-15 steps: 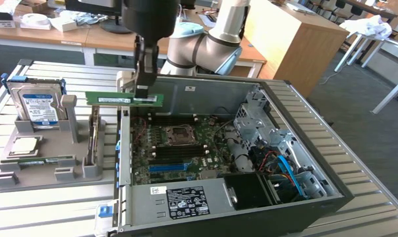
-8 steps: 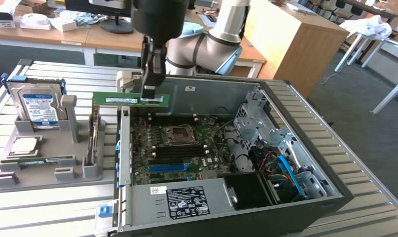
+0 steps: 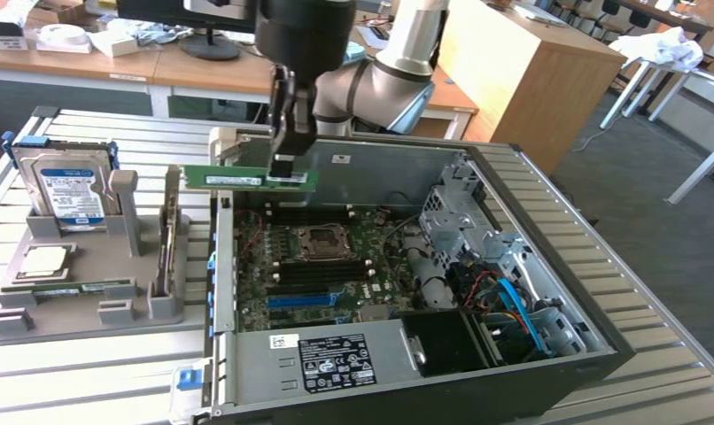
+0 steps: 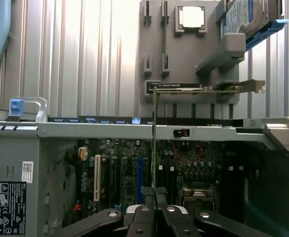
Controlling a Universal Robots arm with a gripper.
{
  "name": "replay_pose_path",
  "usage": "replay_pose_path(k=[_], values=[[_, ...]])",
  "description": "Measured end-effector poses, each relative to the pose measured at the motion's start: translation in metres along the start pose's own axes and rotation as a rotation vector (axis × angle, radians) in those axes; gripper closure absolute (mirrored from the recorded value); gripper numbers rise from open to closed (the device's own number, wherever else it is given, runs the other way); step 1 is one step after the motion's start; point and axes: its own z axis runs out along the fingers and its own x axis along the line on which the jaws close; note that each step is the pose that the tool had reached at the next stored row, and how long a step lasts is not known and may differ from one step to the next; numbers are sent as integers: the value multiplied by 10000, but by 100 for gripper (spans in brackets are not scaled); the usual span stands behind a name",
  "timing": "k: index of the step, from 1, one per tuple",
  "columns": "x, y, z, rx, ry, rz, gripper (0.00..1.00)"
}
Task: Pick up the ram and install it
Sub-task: 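Pick up the ram and move it above insertion slot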
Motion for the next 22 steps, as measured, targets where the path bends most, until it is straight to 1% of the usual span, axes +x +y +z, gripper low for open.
replay_pose_path(k=[9,22], values=[[1,-172,-7,-12,0,-6,89],[2,-383,-15,-16,0,-9,89]])
